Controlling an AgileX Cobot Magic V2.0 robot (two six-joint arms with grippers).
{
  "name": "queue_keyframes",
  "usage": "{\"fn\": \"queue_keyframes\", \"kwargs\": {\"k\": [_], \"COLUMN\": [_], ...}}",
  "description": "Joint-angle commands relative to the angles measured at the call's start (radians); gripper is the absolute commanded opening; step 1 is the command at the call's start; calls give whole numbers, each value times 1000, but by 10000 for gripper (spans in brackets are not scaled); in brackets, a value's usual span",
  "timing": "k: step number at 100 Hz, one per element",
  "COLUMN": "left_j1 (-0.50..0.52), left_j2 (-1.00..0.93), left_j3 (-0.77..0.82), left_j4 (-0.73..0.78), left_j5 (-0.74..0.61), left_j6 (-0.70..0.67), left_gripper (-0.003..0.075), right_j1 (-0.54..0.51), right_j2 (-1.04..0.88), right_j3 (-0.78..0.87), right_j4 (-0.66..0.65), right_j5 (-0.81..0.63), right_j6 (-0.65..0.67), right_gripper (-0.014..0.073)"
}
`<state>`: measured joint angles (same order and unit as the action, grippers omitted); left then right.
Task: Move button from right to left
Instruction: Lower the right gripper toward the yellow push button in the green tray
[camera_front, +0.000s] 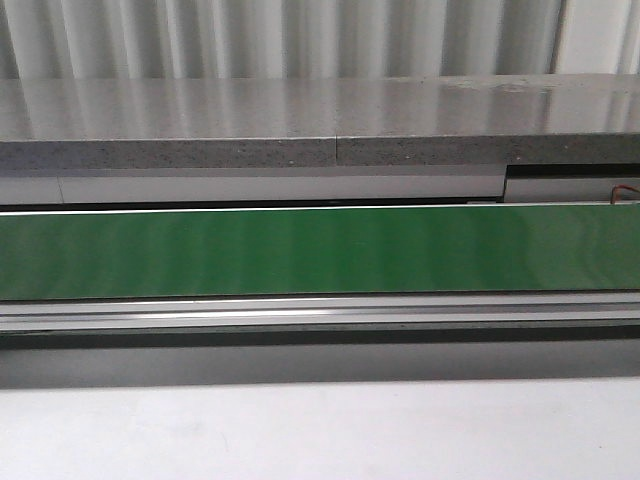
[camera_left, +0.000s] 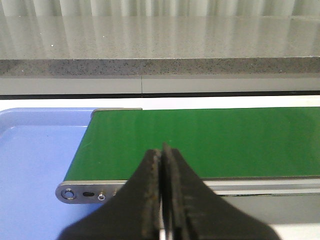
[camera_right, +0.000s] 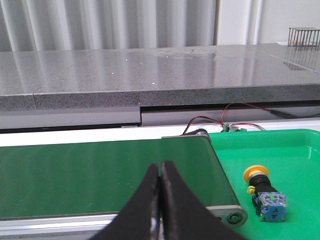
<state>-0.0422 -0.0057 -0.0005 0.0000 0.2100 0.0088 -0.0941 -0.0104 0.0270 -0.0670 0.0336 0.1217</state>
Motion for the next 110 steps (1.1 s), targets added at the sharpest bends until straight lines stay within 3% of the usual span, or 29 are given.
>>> {"fn": "queue_keyframes", "kwargs": {"k": [1,72,110], "left_j1": [1,1,1], "left_j2": [-34,-34,-34], "left_j3": [24,24,24], "left_j4": [-7,-7,-7], "left_j5": [-83,-83,-83], "left_j6": [-9,-9,-9], "left_gripper": [-20,-20,-20], "right_j1": [-5,-5,-5], "right_j2": [-16,-16,139], "right_j3": [-16,-16,-255], "right_j4": [-11,-11,-11], "right_j5": [-71,-63,202], "right_j6": [-2,-2,-2], "right_gripper": [-68,-68,-68]}}
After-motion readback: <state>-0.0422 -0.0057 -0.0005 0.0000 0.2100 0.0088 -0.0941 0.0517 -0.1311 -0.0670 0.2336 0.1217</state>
